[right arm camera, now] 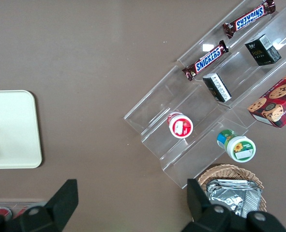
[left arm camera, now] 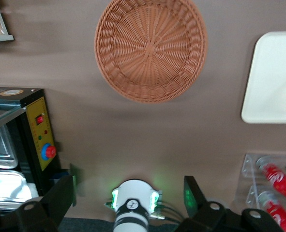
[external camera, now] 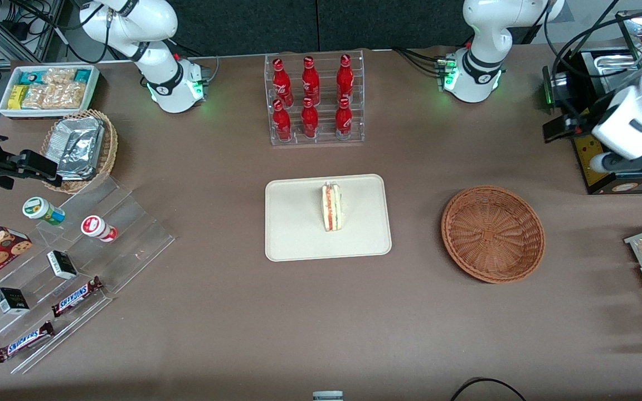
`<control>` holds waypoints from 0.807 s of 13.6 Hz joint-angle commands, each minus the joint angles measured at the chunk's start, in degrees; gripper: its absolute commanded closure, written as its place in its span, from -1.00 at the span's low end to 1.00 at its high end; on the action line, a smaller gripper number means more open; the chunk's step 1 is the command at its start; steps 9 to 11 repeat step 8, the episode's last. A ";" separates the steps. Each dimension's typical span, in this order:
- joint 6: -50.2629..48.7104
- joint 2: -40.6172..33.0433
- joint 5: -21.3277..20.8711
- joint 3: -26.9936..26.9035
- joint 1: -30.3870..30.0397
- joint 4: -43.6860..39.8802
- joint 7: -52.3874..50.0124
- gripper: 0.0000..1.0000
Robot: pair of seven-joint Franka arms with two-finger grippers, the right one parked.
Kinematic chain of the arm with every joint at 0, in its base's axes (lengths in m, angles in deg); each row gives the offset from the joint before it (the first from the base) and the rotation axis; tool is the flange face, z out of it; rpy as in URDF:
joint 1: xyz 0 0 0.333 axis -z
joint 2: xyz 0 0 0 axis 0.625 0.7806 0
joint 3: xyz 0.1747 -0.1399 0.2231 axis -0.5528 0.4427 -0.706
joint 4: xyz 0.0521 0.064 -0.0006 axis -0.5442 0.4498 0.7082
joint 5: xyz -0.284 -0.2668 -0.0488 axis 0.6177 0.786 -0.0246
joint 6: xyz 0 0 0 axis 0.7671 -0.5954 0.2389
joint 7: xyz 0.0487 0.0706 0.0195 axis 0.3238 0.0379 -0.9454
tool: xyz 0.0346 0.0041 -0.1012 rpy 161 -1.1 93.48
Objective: Place sandwich from basket to tray
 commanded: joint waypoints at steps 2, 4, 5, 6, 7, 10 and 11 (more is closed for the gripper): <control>0.12 -5.22 1.29 -4.67 1.43 5.42 5.63 -1.00; 0.29 -4.17 1.29 -5.29 1.96 4.55 5.03 -1.00; 0.29 -3.29 1.37 -5.29 1.96 3.59 5.03 -1.00; 0.29 -2.59 1.37 -5.20 1.96 2.79 5.03 -1.00; 0.38 -2.41 1.37 -4.94 1.96 2.53 4.85 -1.00; 0.55 -2.14 1.29 -4.85 2.04 2.52 4.76 -1.00; 0.55 -2.14 1.29 -4.85 2.04 2.52 4.76 -1.00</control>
